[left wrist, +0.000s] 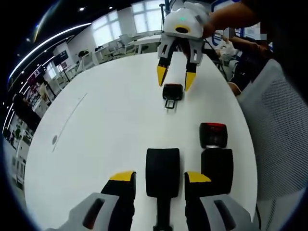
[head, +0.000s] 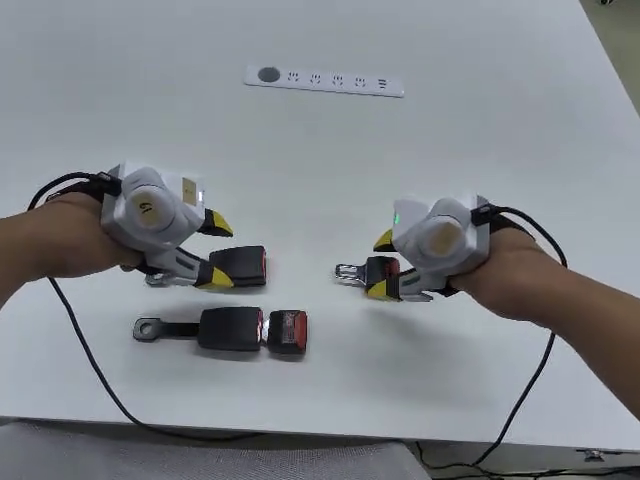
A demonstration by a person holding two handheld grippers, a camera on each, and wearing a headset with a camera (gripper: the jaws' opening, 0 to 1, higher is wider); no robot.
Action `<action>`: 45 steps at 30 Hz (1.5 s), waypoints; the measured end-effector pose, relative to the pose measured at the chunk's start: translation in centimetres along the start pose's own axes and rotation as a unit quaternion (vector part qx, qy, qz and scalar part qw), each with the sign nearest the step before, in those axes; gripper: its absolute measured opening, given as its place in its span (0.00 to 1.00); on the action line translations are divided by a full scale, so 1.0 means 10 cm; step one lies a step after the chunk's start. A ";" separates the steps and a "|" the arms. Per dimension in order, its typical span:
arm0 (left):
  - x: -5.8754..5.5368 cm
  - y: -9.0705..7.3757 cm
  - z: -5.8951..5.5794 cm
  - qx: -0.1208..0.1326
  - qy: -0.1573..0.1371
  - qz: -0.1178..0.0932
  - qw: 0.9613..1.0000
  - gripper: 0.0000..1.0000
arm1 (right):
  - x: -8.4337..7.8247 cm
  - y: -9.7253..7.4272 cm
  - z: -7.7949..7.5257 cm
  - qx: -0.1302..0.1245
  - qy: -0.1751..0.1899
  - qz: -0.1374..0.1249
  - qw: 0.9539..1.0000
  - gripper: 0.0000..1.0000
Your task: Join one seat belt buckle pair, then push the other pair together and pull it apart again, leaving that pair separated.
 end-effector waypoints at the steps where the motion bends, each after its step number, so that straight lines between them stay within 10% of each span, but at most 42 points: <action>1: 0.00 0.02 0.00 -0.005 0.003 0.002 1.000 0.41 | -0.04 0.00 -0.03 0.003 0.006 -0.005 1.000 0.32; 45: -0.14 0.30 0.03 -0.048 0.047 0.025 0.997 0.35 | -0.17 0.20 -0.11 0.044 0.000 0.010 0.999 0.32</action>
Point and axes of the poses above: the centre of the closed fingertips' face, and the gripper's own axes: y roughly forward along the fingers, z roughly to its left, x roughly out of its top, the point moved 10 cm from there along -y, roughly backward along the fingers, and after that the axes turned 9 degrees about x, right-handed, at the moved point
